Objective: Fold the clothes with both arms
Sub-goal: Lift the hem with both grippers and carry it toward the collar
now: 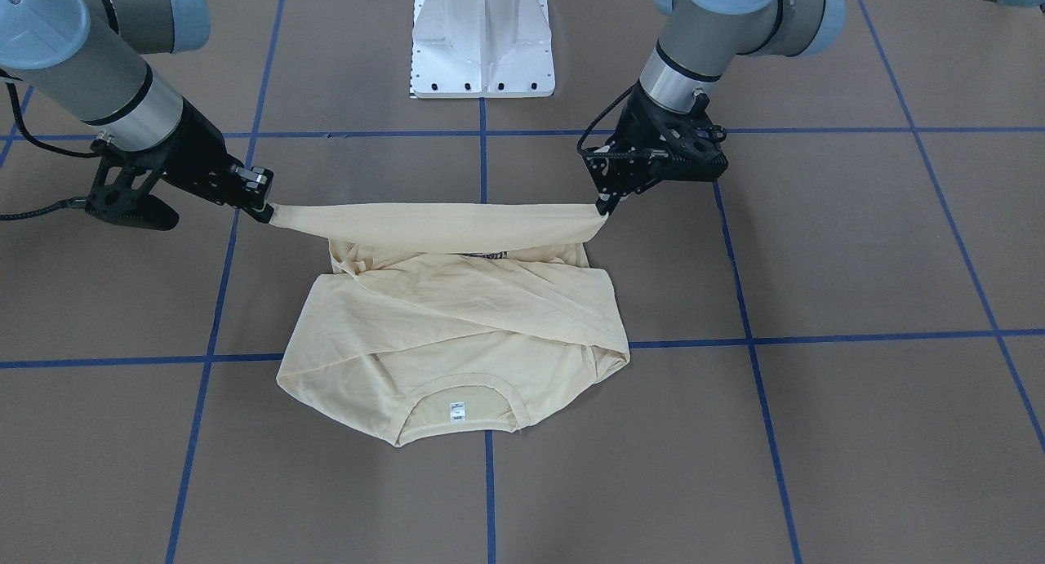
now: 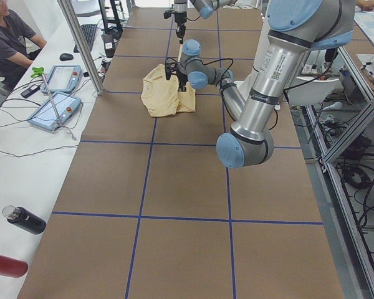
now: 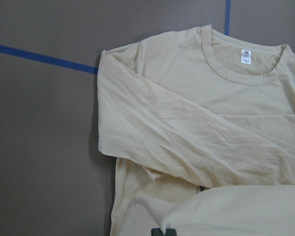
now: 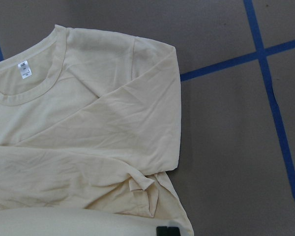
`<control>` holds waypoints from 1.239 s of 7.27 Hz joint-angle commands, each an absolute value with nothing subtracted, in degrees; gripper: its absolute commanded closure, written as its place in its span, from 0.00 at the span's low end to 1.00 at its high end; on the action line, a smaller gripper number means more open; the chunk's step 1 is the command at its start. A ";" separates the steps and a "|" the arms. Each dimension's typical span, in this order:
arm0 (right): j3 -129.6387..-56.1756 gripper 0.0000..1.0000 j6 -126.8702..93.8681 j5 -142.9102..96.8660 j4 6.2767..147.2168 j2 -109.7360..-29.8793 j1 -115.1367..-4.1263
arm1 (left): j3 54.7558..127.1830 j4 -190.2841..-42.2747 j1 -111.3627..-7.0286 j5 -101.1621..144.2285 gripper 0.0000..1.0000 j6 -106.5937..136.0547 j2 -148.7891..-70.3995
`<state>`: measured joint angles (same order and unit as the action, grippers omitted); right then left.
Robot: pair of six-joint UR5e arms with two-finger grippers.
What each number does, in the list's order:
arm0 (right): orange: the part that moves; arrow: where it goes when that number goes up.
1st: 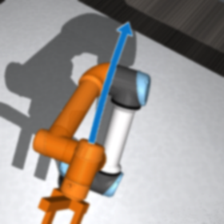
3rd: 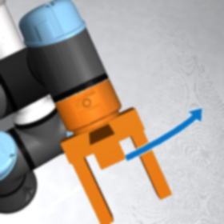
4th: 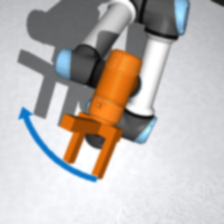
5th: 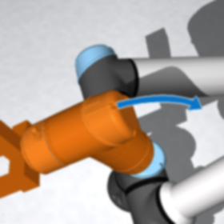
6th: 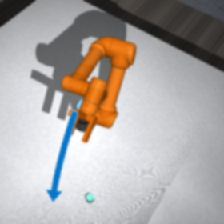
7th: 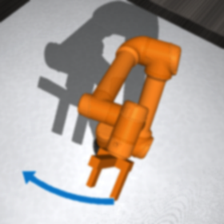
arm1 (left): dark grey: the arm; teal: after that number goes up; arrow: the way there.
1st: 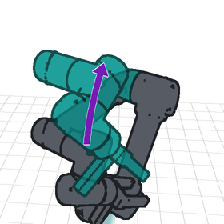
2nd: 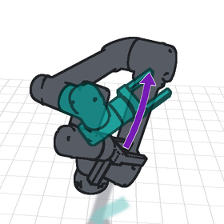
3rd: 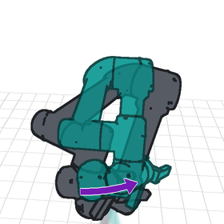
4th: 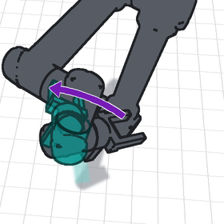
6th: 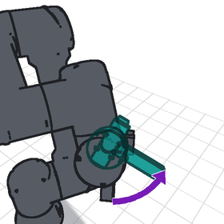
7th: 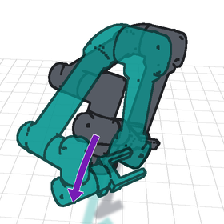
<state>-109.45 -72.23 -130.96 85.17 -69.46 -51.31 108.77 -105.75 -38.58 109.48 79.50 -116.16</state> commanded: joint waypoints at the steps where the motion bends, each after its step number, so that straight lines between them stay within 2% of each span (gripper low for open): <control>1: -105.92 1.00 -72.07 -130.96 85.17 -66.54 -53.08 | 107.58 -106.35 -41.65 109.77 1.00 76.12 -116.28; 2: -104.34 1.00 -72.07 -130.96 85.17 -65.58 -53.78 | 107.14 -106.61 -41.66 109.60 1.00 76.11 -116.71; 4: -102.40 1.00 -71.02 -130.96 85.17 -64.87 -54.23 | 100.15 -107.22 -41.66 109.42 1.00 76.20 -121.18; 6: -96.98 1.00 -71.02 -130.96 85.08 -60.14 -54.23 | 98.10 -109.49 -41.66 109.34 1.00 76.72 -121.64; 7: -93.12 1.00 -70.93 -130.96 84.73 -58.03 -53.71 | 94.78 -112.82 -41.66 109.25 1.00 77.60 -122.95; 9: -82.58 1.00 -71.02 -130.69 73.97 -56.08 -52.56 | 81.44 -125.19 -41.49 109.25 1.00 81.64 -127.26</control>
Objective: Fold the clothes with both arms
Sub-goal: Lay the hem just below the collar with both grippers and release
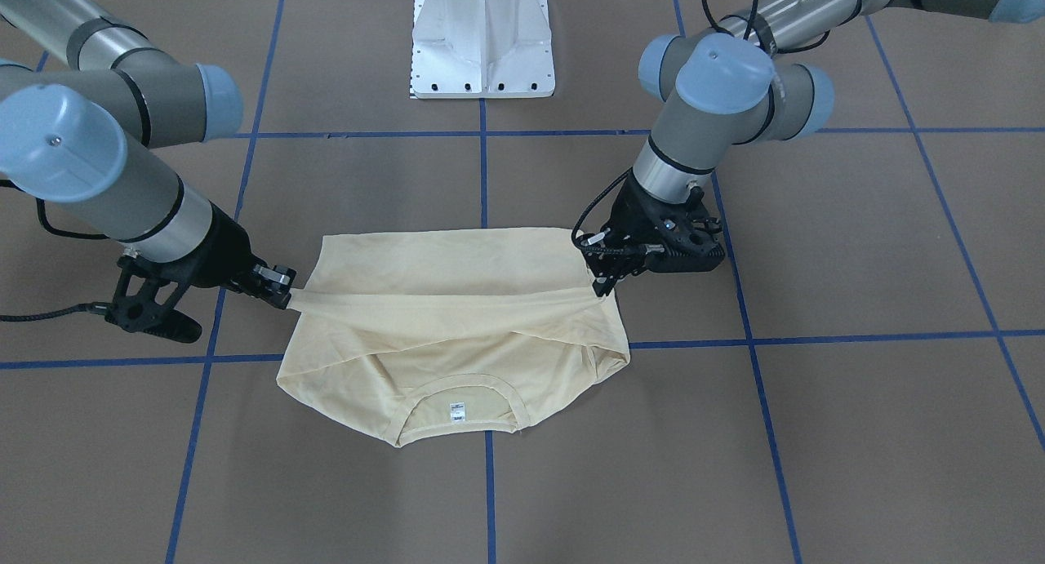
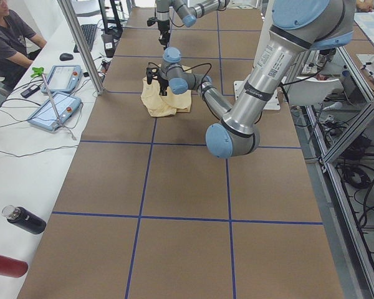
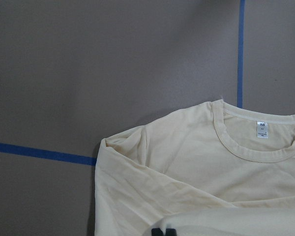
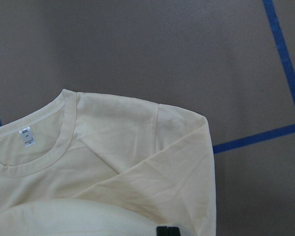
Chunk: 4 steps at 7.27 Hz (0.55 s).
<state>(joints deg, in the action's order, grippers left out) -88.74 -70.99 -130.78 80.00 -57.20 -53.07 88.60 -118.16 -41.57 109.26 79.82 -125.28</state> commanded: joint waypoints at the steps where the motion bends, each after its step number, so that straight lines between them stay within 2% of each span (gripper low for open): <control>1: -79.83 1.00 -70.93 -130.61 70.87 -56.07 -52.65 | 78.34 -128.20 -41.48 109.16 1.00 81.56 -127.27; 4: -79.28 1.00 -70.93 -130.52 70.66 -56.16 -53.00 | 77.61 -128.58 -42.44 109.16 1.00 80.69 -127.00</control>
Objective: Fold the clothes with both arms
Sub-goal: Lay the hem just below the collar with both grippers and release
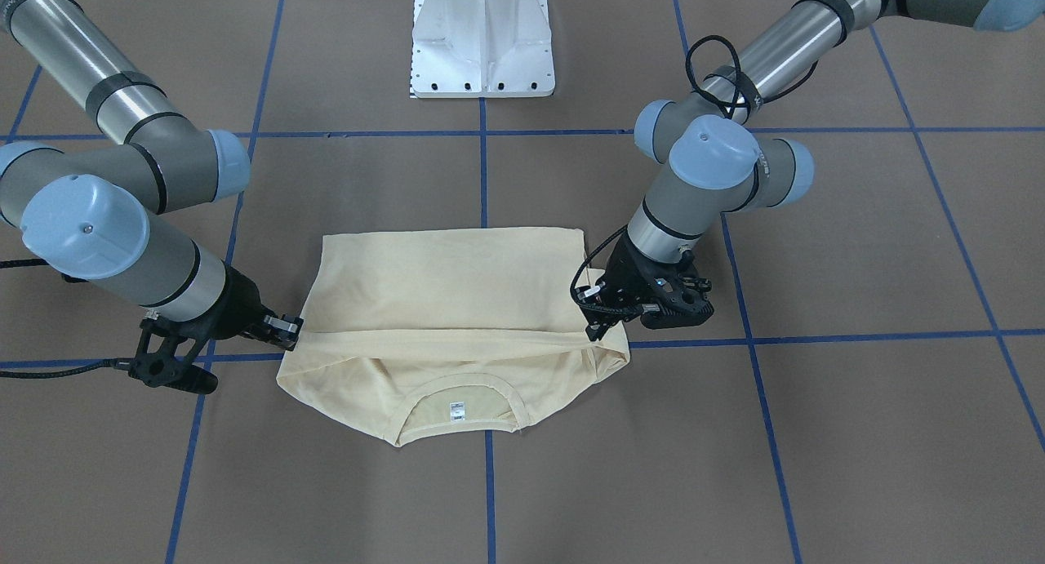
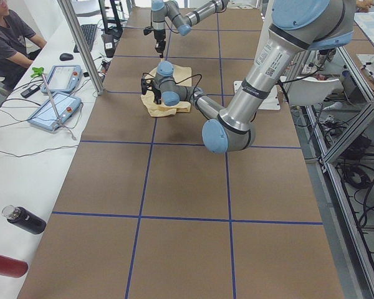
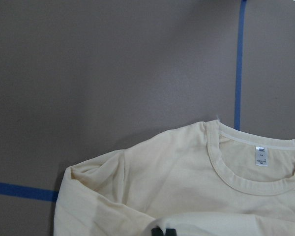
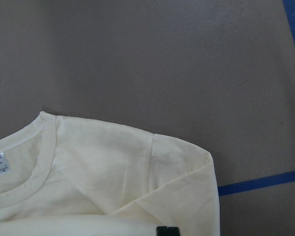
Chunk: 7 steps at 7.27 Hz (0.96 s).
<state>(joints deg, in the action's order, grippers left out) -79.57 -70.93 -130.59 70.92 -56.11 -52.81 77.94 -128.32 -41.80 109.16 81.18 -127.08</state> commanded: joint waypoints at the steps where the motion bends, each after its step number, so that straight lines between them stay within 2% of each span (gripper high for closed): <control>1: -79.10 1.00 -70.93 -130.60 70.66 -56.16 -53.69 | 77.69 -127.97 -43.58 109.42 1.00 80.60 -127.00; 7: -77.00 1.00 -69.70 -130.69 70.66 -55.64 -54.93 | 77.78 -127.79 -44.47 109.42 1.00 80.95 -127.00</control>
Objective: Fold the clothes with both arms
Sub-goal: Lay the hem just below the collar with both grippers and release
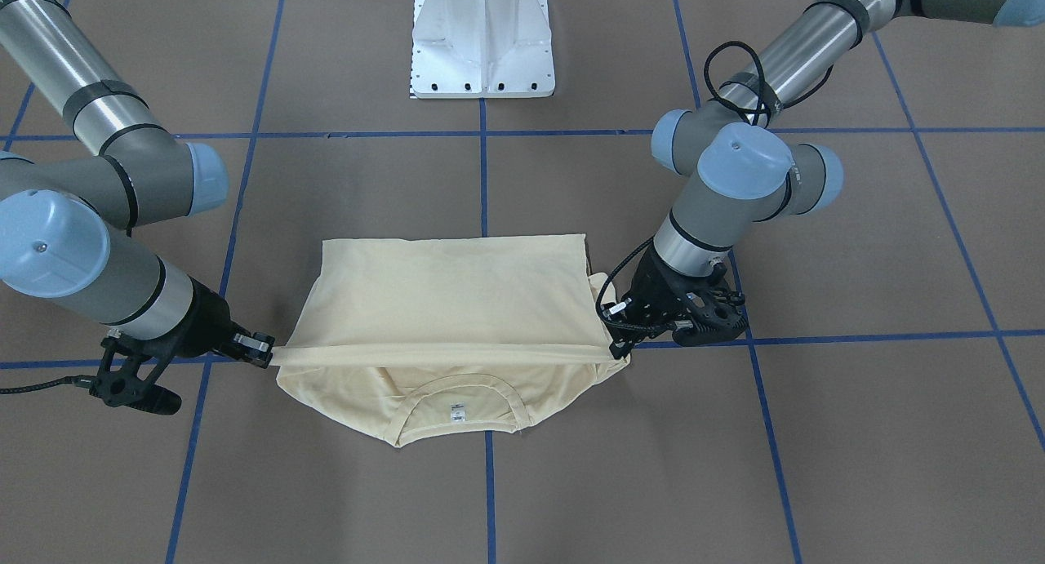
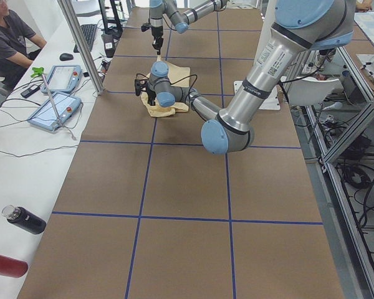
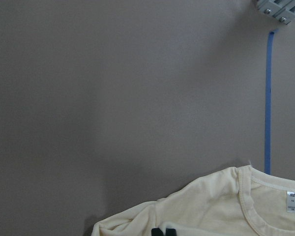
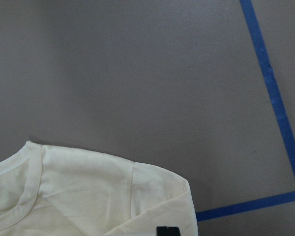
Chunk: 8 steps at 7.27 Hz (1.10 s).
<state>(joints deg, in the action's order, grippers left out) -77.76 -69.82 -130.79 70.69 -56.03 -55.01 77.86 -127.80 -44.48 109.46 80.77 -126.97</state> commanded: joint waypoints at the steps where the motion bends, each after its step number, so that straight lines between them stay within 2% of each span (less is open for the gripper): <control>1: -75.69 1.00 -69.78 -130.61 70.66 -54.07 -54.93 | 77.70 -127.79 -44.39 109.34 1.00 81.30 -127.09; 8: -74.79 1.00 -69.79 -130.61 70.66 -52.29 -54.32 | 77.34 -127.71 -43.60 108.72 1.00 81.65 -127.35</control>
